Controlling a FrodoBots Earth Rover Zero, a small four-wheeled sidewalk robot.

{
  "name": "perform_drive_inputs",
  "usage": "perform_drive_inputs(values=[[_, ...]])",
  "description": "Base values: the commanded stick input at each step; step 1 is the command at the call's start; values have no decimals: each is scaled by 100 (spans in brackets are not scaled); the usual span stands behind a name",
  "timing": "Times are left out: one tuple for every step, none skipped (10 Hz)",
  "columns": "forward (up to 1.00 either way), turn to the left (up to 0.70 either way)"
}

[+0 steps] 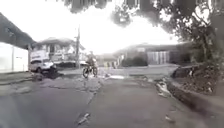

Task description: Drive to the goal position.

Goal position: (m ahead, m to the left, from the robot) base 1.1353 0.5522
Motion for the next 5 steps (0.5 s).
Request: perform_drive_inputs(values=[[100,-32],[100,-32],[100,-28],[100,-24],[100,-19]])
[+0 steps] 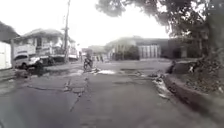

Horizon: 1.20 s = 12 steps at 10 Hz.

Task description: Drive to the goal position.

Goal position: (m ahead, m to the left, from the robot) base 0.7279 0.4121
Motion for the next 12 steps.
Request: perform_drive_inputs(values=[[100,-14],[100,-9],[100,-5],[100,0],[100,5],[100,8],[100,8],[100,8],[100,8],[100,8],[100,8],[100,8]])
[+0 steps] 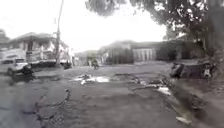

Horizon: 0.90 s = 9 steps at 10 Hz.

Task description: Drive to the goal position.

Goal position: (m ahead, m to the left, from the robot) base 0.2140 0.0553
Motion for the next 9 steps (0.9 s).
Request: perform_drive_inputs(values=[[100,8],[100,8],[100,8],[93,7],[71,6],[49,4],[27,2],[4,0],[0,0]])
